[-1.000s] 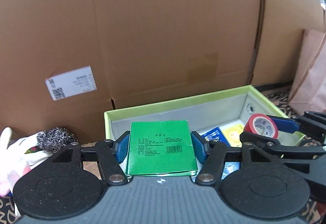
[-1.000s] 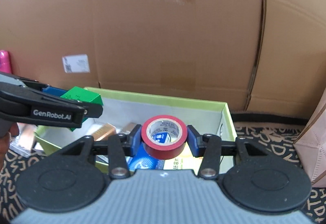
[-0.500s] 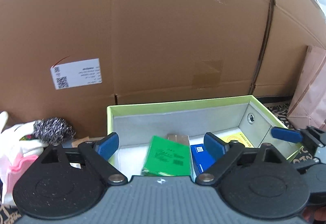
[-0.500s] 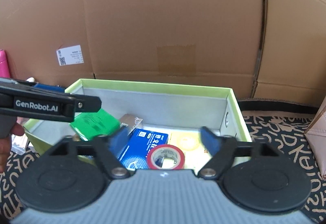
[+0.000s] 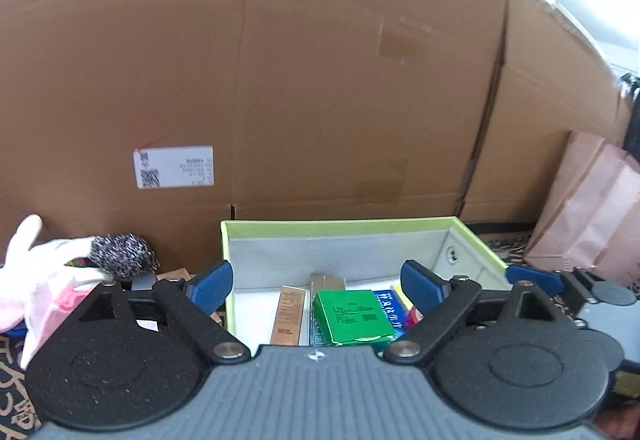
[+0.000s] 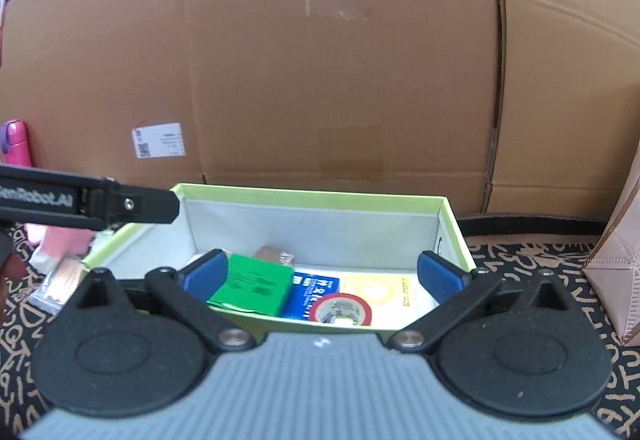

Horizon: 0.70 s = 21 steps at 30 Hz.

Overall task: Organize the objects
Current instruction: 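Move both tools back toward the pile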

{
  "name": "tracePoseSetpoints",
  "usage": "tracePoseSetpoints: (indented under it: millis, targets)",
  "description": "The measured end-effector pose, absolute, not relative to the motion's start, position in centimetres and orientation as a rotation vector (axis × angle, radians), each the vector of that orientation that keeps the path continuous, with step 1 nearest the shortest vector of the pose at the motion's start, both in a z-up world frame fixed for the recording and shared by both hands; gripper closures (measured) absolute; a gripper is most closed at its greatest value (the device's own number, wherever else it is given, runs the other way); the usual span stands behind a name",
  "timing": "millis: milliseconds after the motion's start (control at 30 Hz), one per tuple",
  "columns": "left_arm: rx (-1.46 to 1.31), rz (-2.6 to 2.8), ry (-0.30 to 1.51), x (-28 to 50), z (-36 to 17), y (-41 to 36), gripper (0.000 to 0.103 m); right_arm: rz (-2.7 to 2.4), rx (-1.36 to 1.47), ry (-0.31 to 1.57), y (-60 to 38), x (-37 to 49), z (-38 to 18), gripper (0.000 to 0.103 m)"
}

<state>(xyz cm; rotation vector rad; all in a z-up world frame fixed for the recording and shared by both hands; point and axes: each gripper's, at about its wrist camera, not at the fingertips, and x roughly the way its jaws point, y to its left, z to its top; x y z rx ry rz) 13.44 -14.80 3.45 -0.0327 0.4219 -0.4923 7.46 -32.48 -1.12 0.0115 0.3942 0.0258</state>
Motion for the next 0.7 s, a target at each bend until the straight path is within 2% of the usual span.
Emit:
tracePoseSetpoints:
  millis: [233,433,633,700]
  targets:
    - [-0.055,-0.452,0.398,10.2,3.4,-11.1,0.009,0.057,-0.022,0.347,-29.5,4.9,-0.6,0.0]
    - [-0.04,-0.315,0.405,8.3,1.3,-6.3,0.008,0.122,-0.063,0.33,-25.5,2.3,-1.1,0.0]
    - [-0.077,-0.188,0.477,8.4,-0.7,-0.9,0.008,0.263,-0.088,0.38,-19.8,1.3,-3.0,0.0]
    - [-0.097,-0.15,0.481,8.4,-1.1,0.9,0.008,0.32,-0.105,0.422,-17.5,1.6,-3.7,0.005]
